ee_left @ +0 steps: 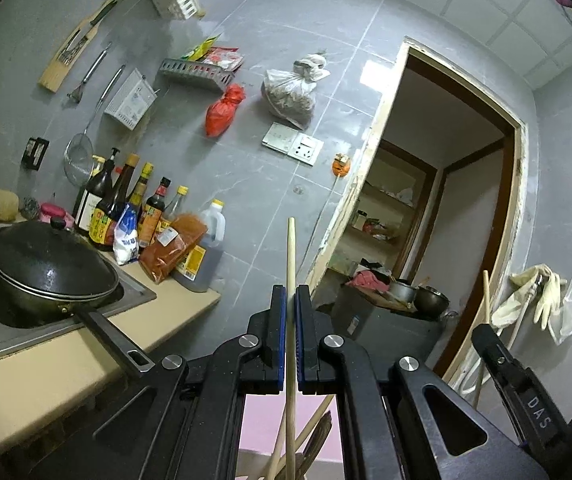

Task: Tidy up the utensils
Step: 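Lift both chopsticks upright and carry them over the white caddy, then lower both chopsticks into the caddy and open both tools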

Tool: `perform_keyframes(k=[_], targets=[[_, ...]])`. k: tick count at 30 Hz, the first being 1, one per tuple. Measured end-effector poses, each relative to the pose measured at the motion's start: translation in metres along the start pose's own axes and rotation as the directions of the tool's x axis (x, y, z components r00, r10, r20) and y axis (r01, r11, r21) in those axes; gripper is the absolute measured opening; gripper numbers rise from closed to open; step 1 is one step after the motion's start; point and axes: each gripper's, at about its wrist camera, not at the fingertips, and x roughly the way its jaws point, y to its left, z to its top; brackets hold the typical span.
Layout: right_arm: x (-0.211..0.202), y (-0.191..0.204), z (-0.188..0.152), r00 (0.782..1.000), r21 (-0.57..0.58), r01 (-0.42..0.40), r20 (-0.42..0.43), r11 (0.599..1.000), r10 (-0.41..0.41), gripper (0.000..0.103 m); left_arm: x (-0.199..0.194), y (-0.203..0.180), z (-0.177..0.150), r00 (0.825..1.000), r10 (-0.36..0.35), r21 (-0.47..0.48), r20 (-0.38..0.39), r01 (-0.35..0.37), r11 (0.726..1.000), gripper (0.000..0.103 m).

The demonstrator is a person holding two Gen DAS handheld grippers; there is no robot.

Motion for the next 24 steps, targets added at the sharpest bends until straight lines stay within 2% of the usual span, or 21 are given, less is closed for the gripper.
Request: perform_keyframes(k=[10, 18, 24], targets=[[-0.005, -0.006, -0.017, 1.000, 0.010, -0.010, 0.004, 1.000, 0.010, 0.003, -0.011, -0.014, -0.026, 0.998, -0.008, 0.153, 0.061, -0.002, 0.988, 0.002], [-0.003, -0.003, -0.019, 1.000, -0.013, -0.017, -0.023, 1.000, 0.017, 0.003, -0.009, -0.024, -0.046, 0.997, -0.008, 0.261, 0.071, -0.011, 0.965, 0.002], [-0.006, -0.001, -0.024, 0.999, -0.029, -0.021, -0.030, 0.999, 0.020, 0.003, -0.008, -0.025, -0.056, 0.998, -0.008, 0.294, 0.058, -0.009, 0.956, 0.002]])
